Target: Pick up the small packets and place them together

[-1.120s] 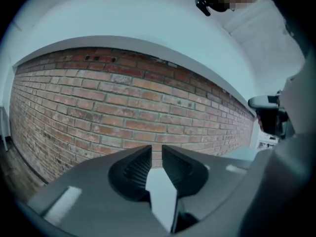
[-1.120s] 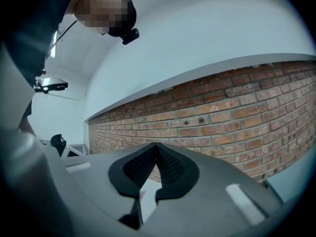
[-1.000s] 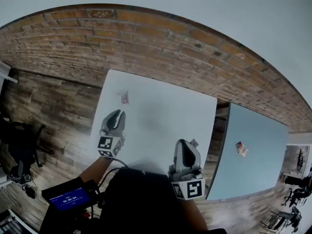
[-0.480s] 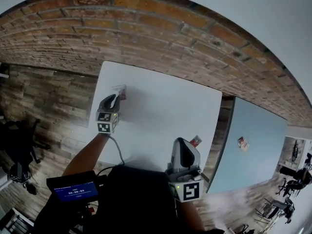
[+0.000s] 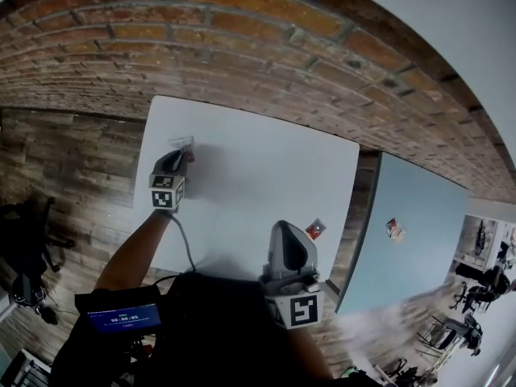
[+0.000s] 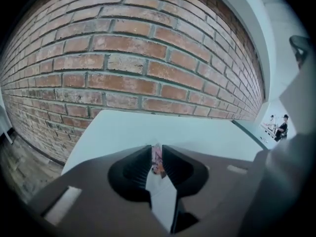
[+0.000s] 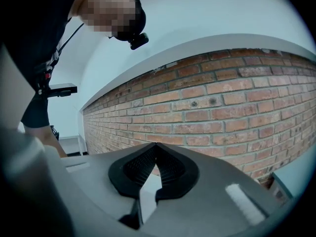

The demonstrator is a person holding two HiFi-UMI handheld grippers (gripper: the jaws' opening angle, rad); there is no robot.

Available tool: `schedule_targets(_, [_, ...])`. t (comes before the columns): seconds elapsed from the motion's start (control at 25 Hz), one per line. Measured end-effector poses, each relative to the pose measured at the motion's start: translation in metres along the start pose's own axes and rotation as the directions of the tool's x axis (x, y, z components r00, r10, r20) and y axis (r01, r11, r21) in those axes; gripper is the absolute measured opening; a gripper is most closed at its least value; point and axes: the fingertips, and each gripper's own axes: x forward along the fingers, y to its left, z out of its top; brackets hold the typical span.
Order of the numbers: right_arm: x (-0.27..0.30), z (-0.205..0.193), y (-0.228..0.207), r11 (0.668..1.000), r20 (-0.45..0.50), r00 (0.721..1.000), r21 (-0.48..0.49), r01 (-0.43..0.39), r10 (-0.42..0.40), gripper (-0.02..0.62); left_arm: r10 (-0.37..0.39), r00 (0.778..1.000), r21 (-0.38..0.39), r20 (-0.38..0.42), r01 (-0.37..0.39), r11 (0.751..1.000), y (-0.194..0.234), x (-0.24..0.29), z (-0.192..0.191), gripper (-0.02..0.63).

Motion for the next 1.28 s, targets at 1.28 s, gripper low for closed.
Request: schedule_targets(1.28, [0.074, -0.109, 0.018, 0.997, -0.18, 0.981, -0.023, -0.075, 0.07, 0.002, -0.06, 0.975, 0.164, -0.214, 0.097, 0.982, -0.051, 0.002, -0.044, 0.041])
